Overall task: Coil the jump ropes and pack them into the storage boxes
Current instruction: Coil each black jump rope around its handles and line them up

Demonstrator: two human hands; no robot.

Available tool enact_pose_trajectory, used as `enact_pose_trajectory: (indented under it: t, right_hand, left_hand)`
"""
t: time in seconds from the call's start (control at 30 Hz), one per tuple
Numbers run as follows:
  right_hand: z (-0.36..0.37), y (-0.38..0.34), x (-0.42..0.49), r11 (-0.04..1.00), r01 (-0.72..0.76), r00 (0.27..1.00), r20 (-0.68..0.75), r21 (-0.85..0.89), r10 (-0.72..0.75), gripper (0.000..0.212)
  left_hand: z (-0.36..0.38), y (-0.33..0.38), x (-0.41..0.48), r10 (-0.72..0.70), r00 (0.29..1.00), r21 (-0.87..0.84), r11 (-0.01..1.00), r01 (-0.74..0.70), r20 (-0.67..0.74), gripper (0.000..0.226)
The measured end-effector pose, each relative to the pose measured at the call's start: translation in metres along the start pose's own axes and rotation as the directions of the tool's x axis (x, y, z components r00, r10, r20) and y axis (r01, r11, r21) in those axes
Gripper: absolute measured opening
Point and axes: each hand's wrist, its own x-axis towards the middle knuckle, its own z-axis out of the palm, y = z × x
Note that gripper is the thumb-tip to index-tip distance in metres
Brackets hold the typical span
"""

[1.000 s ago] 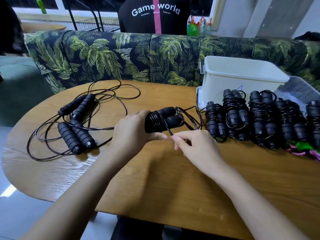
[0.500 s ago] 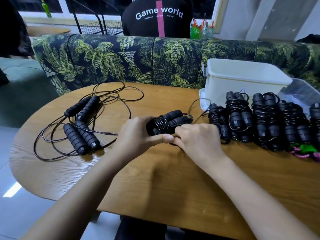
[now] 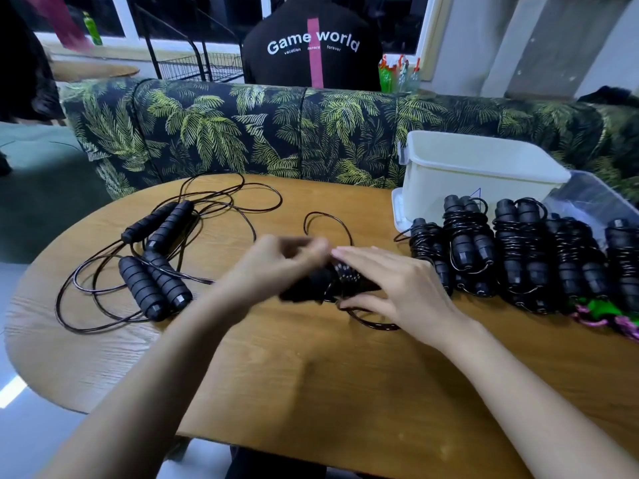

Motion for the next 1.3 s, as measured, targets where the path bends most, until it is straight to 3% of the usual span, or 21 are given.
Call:
enact_pose_trajectory:
  t: [0.07, 0.1, 0.17, 0.27, 0.4, 0.5, 0.63, 0.7, 0.8, 0.87, 0.93, 1.0, 1.1, 1.2, 1.3]
  right_hand:
    - [-0.002, -0.002, -0.002, 0.917, -0.279, 0.949, -0.062, 0.284, 0.308, 0.062]
    - [-0.002, -0.001, -0.001, 0.824, -0.380, 0.894, -0.063, 0.421, 0.444, 0.059]
    - [0.002, 0.002, 0.002, 0.666, -0.463, 0.807, -0.032, 0.584, 0.589, 0.050]
    - [0.008, 0.001, 0.005, 0.516, -0.481, 0.735, 0.005, 0.709, 0.678, 0.030]
    - [0.009, 0.008, 0.004, 0.327, -0.456, 0.652, 0.060, 0.828, 0.756, 0.015]
    - [0.005, 0.017, 0.001, 0.179, -0.453, 0.607, 0.155, 0.873, 0.779, 0.032]
    - [0.010, 0.026, -0.006, 0.056, -0.499, 0.582, 0.287, 0.865, 0.760, 0.048]
    - [0.016, 0.028, -0.009, 0.096, -0.528, 0.602, 0.292, 0.843, 0.744, 0.046]
    - [0.027, 0.031, -0.011, 0.441, -0.607, 0.670, 0.127, 0.661, 0.731, 0.051]
    - [0.028, 0.030, -0.010, 0.586, -0.636, 0.680, 0.005, 0.502, 0.733, 0.061]
    - [0.029, 0.028, -0.010, 0.726, -0.573, 0.747, -0.121, 0.381, 0.653, 0.057]
    - [0.028, 0.025, -0.012, 0.846, -0.474, 0.850, -0.124, 0.243, 0.512, 0.065]
    - [0.024, 0.016, -0.013, 0.905, -0.426, 0.903, 0.078, 0.019, 0.423, 0.080]
    - [0.023, 0.010, -0.013, 0.896, -0.437, 0.870, 0.213, -0.083, 0.444, 0.078]
    - [0.025, 0.010, -0.010, 0.878, -0.453, 0.843, 0.246, -0.157, 0.479, 0.080]
  left_hand:
    - [-0.006, 0.000, 0.007, -0.158, 0.987, -0.365, 0.920, 0.141, -0.018, 0.079]
    - [-0.003, -0.004, 0.010, -0.164, 0.986, -0.431, 0.892, 0.139, -0.020, 0.085]
    - [0.015, -0.015, 0.015, -0.055, 0.998, -0.320, 0.946, 0.048, -0.011, 0.080]
    - [0.054, -0.026, 0.020, 0.122, 0.991, -0.165, 0.980, -0.112, 0.055, 0.080]
    - [0.073, -0.029, 0.035, 0.258, 0.966, -0.024, 0.966, -0.258, -0.019, 0.088]
    - [0.071, -0.036, 0.047, 0.225, 0.974, -0.085, 0.970, -0.228, -0.034, 0.073]
    - [0.063, -0.038, 0.060, 0.120, 0.992, -0.315, 0.944, -0.103, 0.037, 0.051]
    - [0.063, -0.040, 0.061, 0.069, 0.996, -0.390, 0.920, -0.044, 0.049, 0.046]
    - [0.065, -0.044, 0.058, 0.007, 0.999, -0.441, 0.897, 0.010, 0.036, 0.049]
    - [0.065, -0.045, 0.058, -0.006, 1.000, -0.439, 0.898, 0.010, 0.011, 0.052]
    - [0.066, -0.044, 0.058, -0.007, 1.000, -0.415, 0.910, 0.000, -0.017, 0.054]
    - [0.070, -0.043, 0.057, -0.013, 0.999, -0.398, 0.917, -0.008, -0.050, 0.056]
    - [0.073, -0.045, 0.057, -0.018, 0.996, -0.351, 0.936, -0.012, -0.082, 0.057]
    - [0.071, -0.050, 0.057, 0.014, 0.997, -0.280, 0.959, -0.035, -0.079, 0.051]
    - [0.072, -0.054, 0.056, 0.041, 0.997, -0.221, 0.974, -0.056, -0.072, 0.048]
